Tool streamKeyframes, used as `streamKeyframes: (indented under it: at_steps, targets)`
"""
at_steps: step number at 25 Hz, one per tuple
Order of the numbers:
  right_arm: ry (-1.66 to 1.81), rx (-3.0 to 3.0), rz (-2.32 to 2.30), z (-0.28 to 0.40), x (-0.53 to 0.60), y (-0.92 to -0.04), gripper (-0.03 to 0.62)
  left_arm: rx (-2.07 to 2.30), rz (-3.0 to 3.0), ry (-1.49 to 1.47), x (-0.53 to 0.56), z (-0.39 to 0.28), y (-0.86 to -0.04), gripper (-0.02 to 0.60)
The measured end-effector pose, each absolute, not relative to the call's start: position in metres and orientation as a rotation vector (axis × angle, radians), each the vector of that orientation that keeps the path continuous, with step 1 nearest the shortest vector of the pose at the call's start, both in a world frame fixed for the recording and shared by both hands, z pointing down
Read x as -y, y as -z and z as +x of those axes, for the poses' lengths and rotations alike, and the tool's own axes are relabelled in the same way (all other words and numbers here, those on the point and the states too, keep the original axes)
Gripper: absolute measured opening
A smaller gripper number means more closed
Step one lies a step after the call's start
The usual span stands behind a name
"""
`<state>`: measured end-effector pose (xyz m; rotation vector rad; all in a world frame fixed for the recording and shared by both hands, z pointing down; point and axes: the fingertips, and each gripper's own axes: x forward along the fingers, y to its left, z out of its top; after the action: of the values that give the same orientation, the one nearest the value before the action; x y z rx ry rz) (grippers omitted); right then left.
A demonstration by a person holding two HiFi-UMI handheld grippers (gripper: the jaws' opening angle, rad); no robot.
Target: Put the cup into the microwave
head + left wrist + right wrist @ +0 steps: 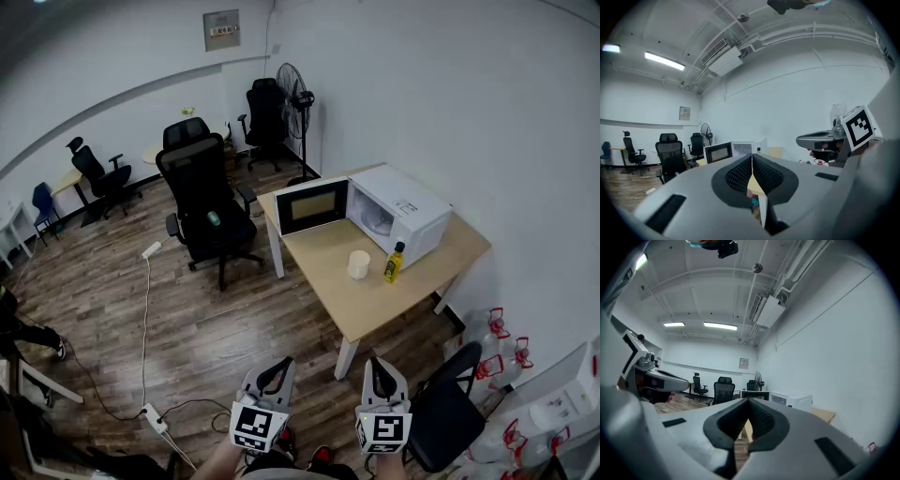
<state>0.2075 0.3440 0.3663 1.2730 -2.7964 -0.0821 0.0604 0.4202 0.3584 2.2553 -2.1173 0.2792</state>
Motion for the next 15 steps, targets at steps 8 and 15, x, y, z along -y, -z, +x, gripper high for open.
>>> streamKeyframes:
  at_steps: [8,15]
  targets:
    - [0.041,2.811,1.265,0.210,-0.329,-0.370,0.017,2.111,2.246,-0.294,-0.404,0.062,-0.364,0.026]
    - [0.012,2.811,1.272,0.216,-0.317,-0.375,0.017,2.112,2.245,-0.301,-0.392,0.066,-0.365,0.026]
